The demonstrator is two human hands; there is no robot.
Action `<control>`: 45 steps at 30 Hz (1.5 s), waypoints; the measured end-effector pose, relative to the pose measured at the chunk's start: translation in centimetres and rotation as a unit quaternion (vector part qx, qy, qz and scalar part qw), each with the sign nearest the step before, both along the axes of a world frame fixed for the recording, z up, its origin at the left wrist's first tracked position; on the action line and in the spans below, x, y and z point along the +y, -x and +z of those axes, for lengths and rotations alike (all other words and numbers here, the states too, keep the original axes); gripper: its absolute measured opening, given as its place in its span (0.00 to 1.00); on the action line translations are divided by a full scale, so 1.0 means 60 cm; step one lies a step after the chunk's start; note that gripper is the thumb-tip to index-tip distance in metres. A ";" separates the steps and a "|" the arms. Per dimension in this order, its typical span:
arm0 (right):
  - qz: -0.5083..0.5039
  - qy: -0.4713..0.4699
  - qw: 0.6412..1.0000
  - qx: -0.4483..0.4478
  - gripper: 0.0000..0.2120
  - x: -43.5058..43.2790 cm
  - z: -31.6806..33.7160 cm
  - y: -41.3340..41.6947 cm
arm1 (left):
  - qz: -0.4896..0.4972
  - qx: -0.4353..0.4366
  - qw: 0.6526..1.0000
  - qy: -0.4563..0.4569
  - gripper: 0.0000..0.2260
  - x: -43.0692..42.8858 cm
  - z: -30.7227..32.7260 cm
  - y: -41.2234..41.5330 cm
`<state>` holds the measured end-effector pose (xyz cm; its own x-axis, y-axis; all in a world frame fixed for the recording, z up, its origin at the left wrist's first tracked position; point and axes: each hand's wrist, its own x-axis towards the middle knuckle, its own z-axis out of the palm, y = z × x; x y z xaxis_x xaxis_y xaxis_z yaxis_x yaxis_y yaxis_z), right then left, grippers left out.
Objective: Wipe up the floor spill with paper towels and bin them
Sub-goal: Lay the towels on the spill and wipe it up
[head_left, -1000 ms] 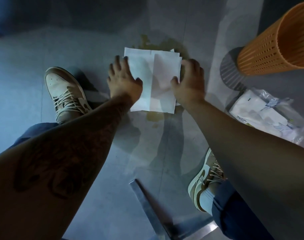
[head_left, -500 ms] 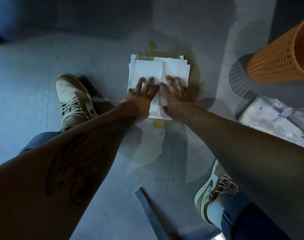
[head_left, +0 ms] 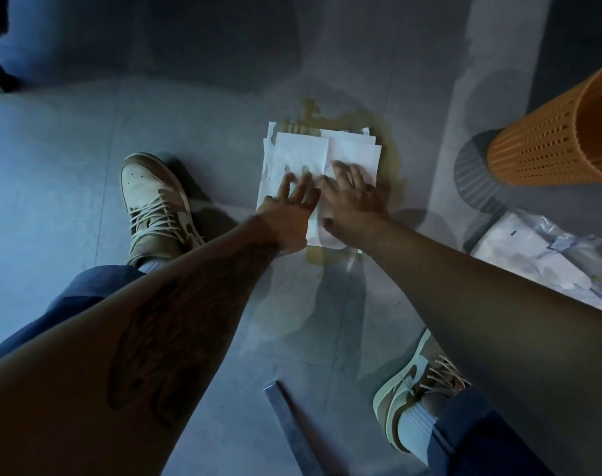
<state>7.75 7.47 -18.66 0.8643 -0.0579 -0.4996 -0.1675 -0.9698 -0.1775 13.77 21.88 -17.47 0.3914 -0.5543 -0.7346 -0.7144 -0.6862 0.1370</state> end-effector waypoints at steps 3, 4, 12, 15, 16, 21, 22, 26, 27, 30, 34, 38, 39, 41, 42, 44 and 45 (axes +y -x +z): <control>0.007 0.022 0.999 0.024 0.38 0.002 -0.014 0.005 | -0.010 0.025 1.000 -0.011 0.44 0.002 0.006 -0.008; 0.009 0.022 0.999 0.025 0.37 0.002 -0.014 0.003 | -0.012 0.028 0.999 -0.012 0.44 0.003 0.008 -0.010; 0.027 0.000 0.999 0.041 0.44 -0.009 0.000 0.000 | 0.008 -0.025 0.998 0.055 0.39 0.016 0.001 -0.003; -0.001 -0.038 0.999 0.003 0.35 -0.021 0.012 0.001 | 0.037 -0.033 0.996 0.074 0.38 0.020 0.005 0.007; -0.002 -0.044 0.999 -0.023 0.31 -0.024 0.013 0.006 | 0.036 -0.029 0.996 0.075 0.37 0.022 0.006 0.011; 0.041 -0.054 0.998 -0.008 0.26 -0.038 0.008 0.045 | -0.029 -0.014 0.998 0.056 0.37 0.036 -0.001 0.033; 0.043 -0.054 0.998 0.003 0.28 -0.039 0.007 0.049 | -0.033 -0.013 0.998 0.052 0.37 0.037 0.000 0.032; 0.036 -0.049 0.998 0.008 0.30 -0.031 0.012 0.044 | -0.042 -0.032 0.997 0.064 0.34 0.026 0.014 0.025; 0.039 -0.046 0.998 -0.004 0.30 -0.029 0.014 0.044 | -0.038 -0.036 0.997 0.064 0.34 0.023 0.015 0.027; 0.029 -0.053 0.998 0.002 0.33 -0.028 0.013 0.049 | -0.044 -0.039 0.997 0.050 0.35 0.023 0.007 0.043; 0.034 -0.025 0.997 0.066 0.39 -0.026 0.009 0.051 | -0.058 -0.032 0.998 0.022 0.38 0.029 -0.006 0.056; 0.025 -0.031 0.998 0.050 0.30 -0.026 0.024 0.027 | -0.063 -0.014 0.998 0.021 0.38 0.021 0.006 0.040; 0.015 -0.032 0.999 0.041 0.25 -0.027 0.031 0.016 | -0.062 -0.018 0.997 0.031 0.37 0.018 0.010 0.037; 0.009 -0.031 0.999 0.017 0.20 -0.027 0.040 -0.006 | -0.043 -0.040 0.997 0.042 0.35 0.014 0.017 0.037; 0.009 -0.029 0.999 0.007 0.21 -0.026 0.040 -0.014 | -0.025 -0.056 0.997 0.036 0.34 0.012 0.020 0.040; 0.010 -0.026 1.000 0.012 0.24 -0.025 0.035 -0.016 | 0.013 -0.089 0.996 0.016 0.33 0.014 0.021 0.054; 0.011 -0.026 0.999 0.023 0.26 -0.025 0.031 -0.011 | 0.025 -0.097 0.995 0.007 0.33 0.018 0.019 0.063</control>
<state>8.40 5.95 -16.82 0.8411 -0.0124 -0.5407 -0.1557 -0.9630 -0.2201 10.00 22.98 -16.35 0.5518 -0.5405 -0.6351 -0.6937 -0.7202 0.0101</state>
